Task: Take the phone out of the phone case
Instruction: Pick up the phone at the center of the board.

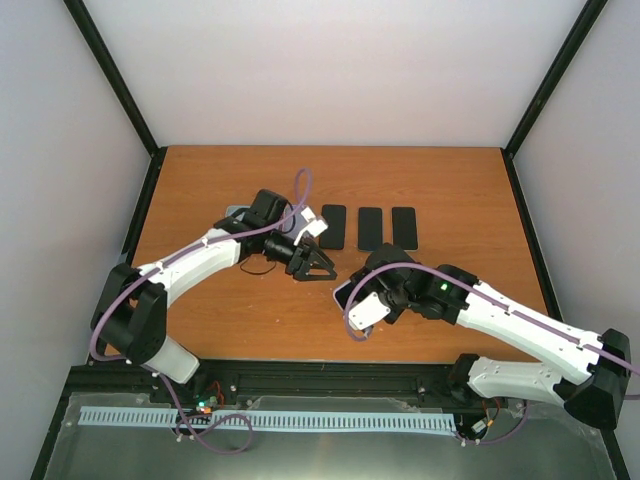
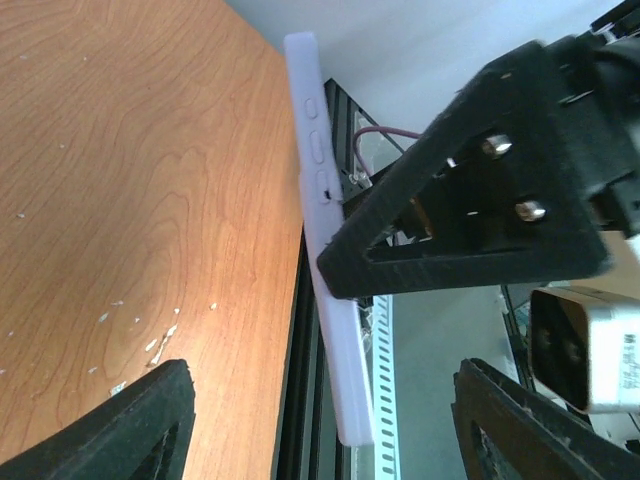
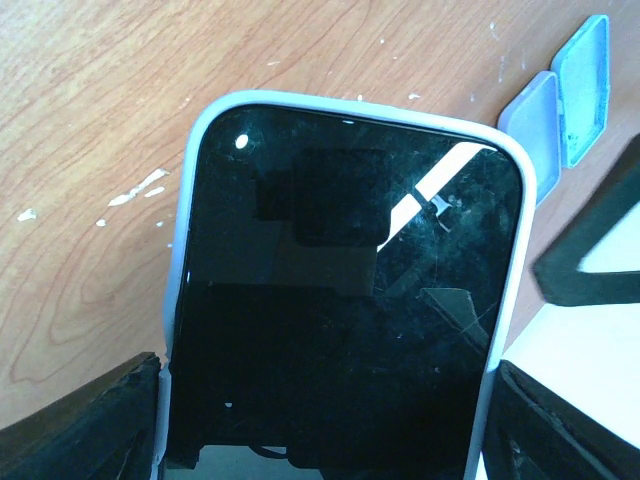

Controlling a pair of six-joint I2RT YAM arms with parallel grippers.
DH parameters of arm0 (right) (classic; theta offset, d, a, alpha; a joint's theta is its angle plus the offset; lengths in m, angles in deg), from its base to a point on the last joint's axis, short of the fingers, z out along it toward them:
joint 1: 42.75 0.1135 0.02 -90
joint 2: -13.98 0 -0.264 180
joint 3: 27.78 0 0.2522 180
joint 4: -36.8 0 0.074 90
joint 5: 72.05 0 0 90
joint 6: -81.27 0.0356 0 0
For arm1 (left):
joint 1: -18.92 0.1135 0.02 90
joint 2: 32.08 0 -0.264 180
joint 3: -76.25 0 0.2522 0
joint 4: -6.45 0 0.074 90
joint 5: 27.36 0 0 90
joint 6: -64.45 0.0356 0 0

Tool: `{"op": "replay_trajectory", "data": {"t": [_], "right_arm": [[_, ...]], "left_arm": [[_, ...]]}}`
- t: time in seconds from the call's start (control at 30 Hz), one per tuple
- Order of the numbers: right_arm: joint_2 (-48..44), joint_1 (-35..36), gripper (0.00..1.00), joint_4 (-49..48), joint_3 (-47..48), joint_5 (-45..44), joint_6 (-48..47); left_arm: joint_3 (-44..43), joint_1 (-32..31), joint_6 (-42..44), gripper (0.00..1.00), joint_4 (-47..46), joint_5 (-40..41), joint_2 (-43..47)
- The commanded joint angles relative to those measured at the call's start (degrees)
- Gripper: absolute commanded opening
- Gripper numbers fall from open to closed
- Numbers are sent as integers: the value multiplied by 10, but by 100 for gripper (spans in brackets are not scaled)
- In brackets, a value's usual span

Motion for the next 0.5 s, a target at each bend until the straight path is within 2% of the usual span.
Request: {"op": "replay_trajectory", "data": {"t": [0.0, 0.17, 0.37, 0.47], "right_arm": [[-2, 14, 49, -29, 31, -18, -6], [6, 21, 49, -34, 34, -33, -5], [14, 25, 49, -40, 36, -49, -7], [17, 26, 49, -41, 36, -54, -11]], "left_arm": [[-30, -23, 24, 71, 9, 16, -15], [-42, -39, 40, 65, 20, 41, -22], [-40, -52, 45, 52, 25, 42, -26], [-38, -58, 47, 50, 27, 41, -29]]}}
